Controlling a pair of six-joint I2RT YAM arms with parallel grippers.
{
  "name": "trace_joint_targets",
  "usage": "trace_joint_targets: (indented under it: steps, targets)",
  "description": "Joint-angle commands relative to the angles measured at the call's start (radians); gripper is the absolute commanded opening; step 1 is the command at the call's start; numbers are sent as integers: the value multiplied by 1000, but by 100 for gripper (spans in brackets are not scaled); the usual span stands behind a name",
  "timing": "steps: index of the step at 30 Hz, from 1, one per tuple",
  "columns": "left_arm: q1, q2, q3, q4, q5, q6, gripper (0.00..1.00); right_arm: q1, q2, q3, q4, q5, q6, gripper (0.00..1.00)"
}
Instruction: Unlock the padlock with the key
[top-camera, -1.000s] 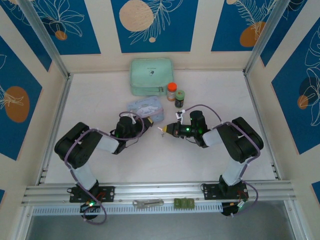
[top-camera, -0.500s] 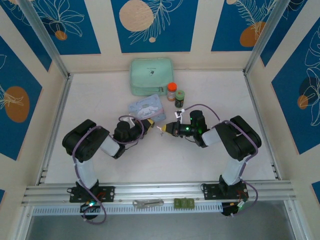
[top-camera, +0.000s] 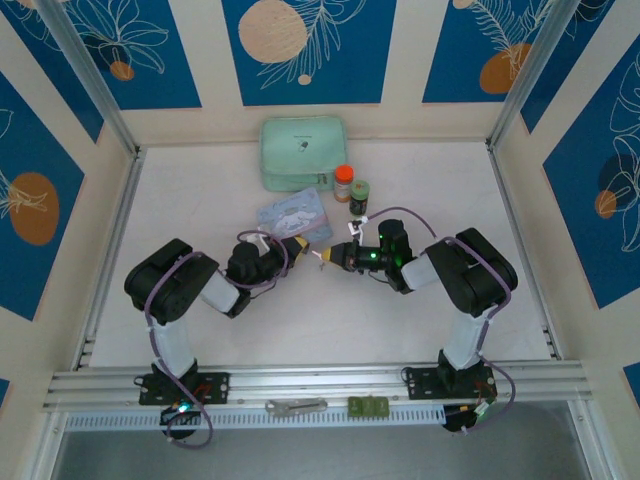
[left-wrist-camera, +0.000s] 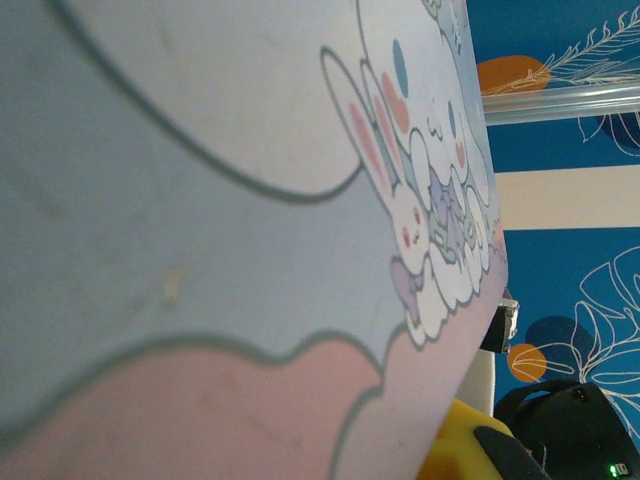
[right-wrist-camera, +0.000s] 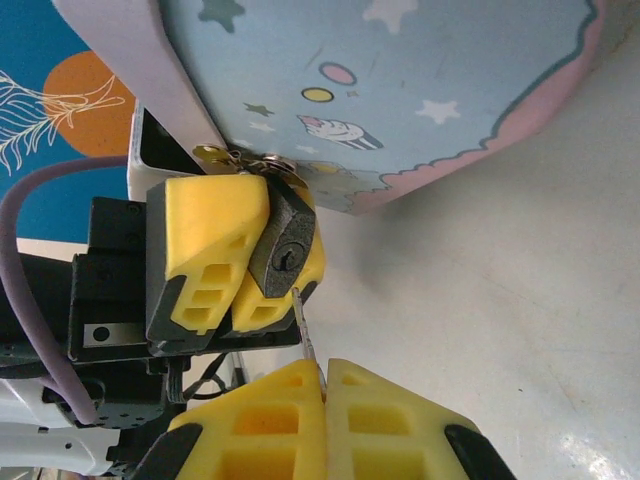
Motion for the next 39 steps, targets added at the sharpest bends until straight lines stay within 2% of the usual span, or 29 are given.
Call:
trace_joint_targets:
  steps: [1,39]
  targets:
    - [1,-3,-6,98,25,-8,0,5,18,30,26,-18,10,0]
    - [-30,-23,12,97,52,-18,0,33,87,75,150,-26,47,0]
